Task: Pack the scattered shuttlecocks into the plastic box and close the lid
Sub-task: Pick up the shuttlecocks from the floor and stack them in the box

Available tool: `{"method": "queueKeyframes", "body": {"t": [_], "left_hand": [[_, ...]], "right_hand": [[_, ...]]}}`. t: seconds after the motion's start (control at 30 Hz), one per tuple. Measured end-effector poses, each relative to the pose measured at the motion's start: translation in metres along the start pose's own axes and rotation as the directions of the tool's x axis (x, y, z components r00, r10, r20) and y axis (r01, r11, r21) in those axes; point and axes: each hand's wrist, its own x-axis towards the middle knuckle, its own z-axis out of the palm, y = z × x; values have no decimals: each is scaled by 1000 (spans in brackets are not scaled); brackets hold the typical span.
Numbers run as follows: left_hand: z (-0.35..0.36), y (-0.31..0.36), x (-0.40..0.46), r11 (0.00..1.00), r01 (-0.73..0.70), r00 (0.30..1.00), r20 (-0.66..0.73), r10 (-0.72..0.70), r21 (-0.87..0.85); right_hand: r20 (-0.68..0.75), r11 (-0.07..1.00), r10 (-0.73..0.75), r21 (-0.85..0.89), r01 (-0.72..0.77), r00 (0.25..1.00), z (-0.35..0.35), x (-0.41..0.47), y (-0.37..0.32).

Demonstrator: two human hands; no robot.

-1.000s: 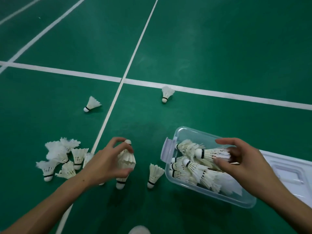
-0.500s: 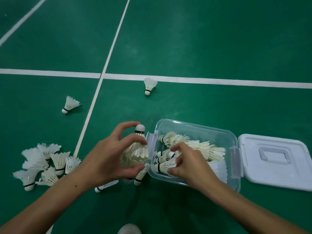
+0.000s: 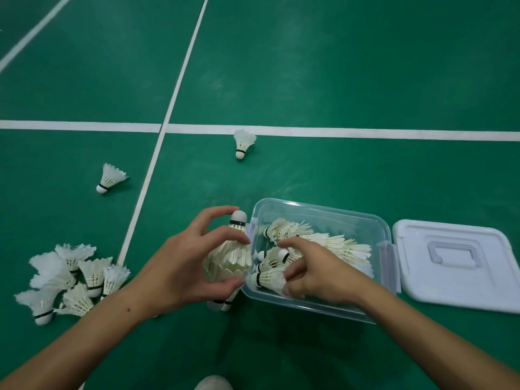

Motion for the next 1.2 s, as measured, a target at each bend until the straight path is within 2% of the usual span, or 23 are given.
{"method": "queueKeyframes", "body": {"t": [0.13,0.2,0.27,0.37,0.5,0.7,0.97,1.1,1.17,1.2], "left_hand": [[1,5,2,998,-10,1000,-2,9,-66],[2,9,5,994,-32,999,-1,32,-101],[2,15,9,991,-55,998,2,56,-124],[5,26,18,985,-90,996,13,92,-146],[6,34,26,979,-113,994,-16,112,-172],[9,36,32,981,-140,989,17,144,-132],[23,33,32,981,-24,999,-38,17,-190],[21,33,34,985,1,997,-81,-16,-175],[18,32,33,988,-15,997,-83,3,-151],[16,31,31,990,-23,996,-86,12,-137]], "right_hand": [[-37,996,-31,84,34,999,-11,-12,11],[-110,991,-50,117,63,993,-20,-20,9],[-179,968,-81,221,120,981,-27,-28,3],[-144,868,-83,476,143,986,-25,-33,-17],[-78,738,-101,663,127,992,-11,-29,-34],[-77,695,-112,707,134,991,-1,-25,-33],[-140,458,13,881,119,990,-5,-25,-30],[-223,361,58,913,187,973,-5,-26,-28],[-293,404,104,886,229,950,-11,-30,-22],[-348,531,120,814,236,930,-14,-33,-18]]}}
